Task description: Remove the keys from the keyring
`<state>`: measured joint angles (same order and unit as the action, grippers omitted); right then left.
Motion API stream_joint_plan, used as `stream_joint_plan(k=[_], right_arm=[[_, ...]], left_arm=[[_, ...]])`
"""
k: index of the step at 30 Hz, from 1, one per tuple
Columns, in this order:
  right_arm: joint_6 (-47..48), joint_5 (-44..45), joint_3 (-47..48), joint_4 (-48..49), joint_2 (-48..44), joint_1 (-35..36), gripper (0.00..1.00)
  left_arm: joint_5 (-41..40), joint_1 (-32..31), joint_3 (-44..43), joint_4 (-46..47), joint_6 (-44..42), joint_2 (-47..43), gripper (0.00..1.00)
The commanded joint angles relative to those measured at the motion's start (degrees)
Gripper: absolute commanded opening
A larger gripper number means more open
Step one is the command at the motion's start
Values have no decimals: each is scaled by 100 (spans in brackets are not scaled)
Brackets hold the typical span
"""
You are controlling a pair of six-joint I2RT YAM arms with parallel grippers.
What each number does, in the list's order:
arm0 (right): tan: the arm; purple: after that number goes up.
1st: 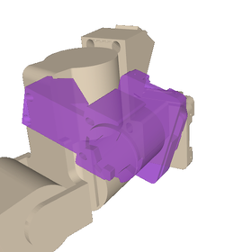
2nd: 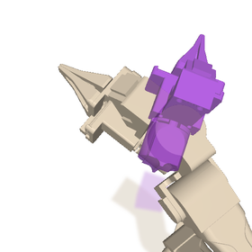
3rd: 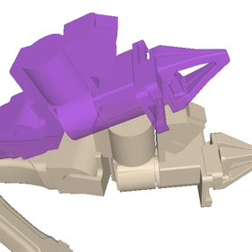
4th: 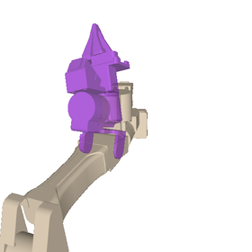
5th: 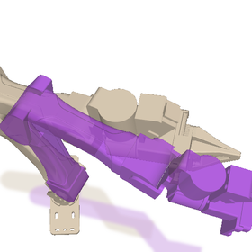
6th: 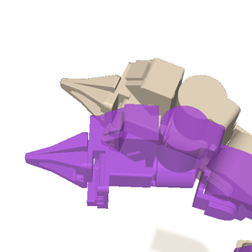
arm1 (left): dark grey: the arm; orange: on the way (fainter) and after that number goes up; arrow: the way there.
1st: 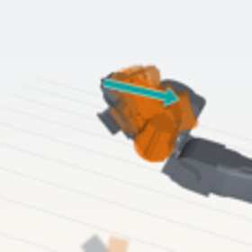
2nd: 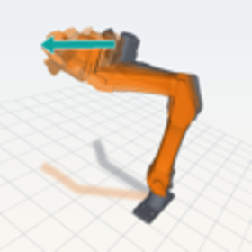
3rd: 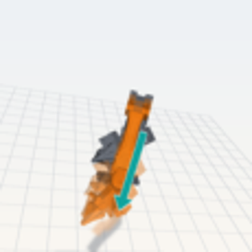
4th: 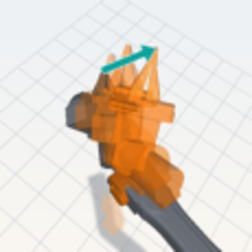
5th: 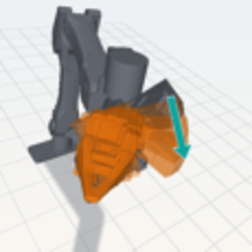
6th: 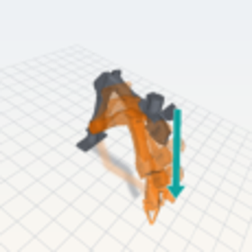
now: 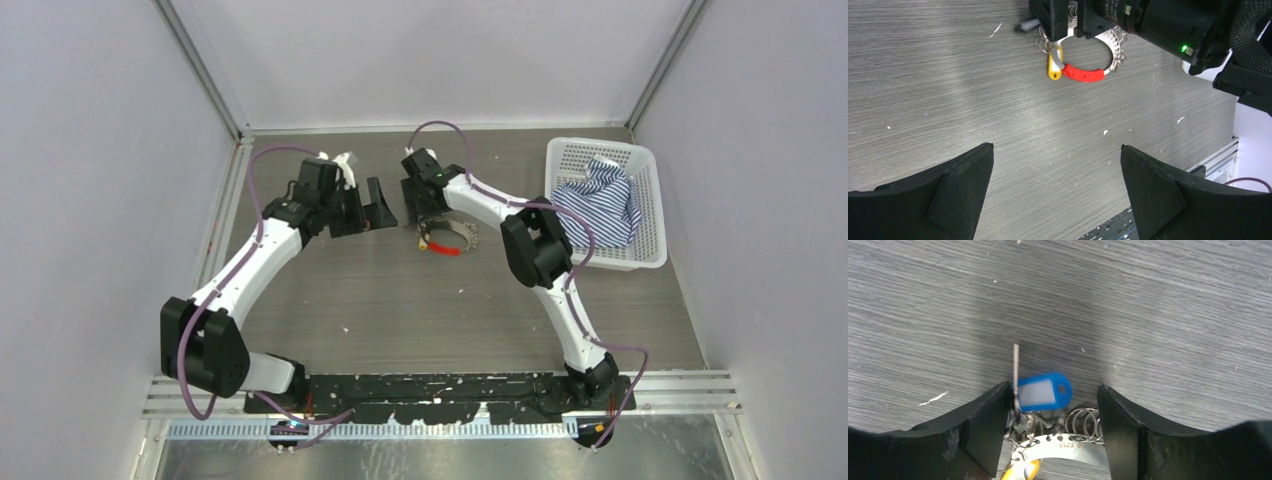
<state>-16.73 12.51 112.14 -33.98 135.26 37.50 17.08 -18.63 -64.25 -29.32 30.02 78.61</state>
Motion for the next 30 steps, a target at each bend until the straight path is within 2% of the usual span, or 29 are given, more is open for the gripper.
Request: stream_joint_plan(k=[1, 2, 7, 10, 18, 23, 28, 30], right_arm=[[-149, 114, 295, -275, 129, 137, 64], [-163, 66, 315, -275, 136, 149, 61], [-168, -8, 779, -582, 199, 234, 25], [-238, -47, 876, -688, -16, 251, 13], [-790, -70, 600, -771, -994, 281, 1], [-1305, -140, 68, -593, -1855, 281, 1], [-1856, -78, -165, -599, -2533, 277, 1], [-2076, -115, -183, -645, -2731, 290, 1]], left_arm=[[144, 24, 106, 232, 81, -262, 100], [151, 26, 148, 231, 94, -315, 100], [227, 107, 596, 598, 378, -625, 100], [344, 159, 841, 880, 568, -673, 100], [747, 220, 1484, 1765, 1093, -677, 100], [896, 220, 1985, 2770, 1598, -838, 98], [1022, 220, 2521, 3971, 2074, -1134, 90], [994, 220, 2707, 4403, 2161, -1319, 84]])
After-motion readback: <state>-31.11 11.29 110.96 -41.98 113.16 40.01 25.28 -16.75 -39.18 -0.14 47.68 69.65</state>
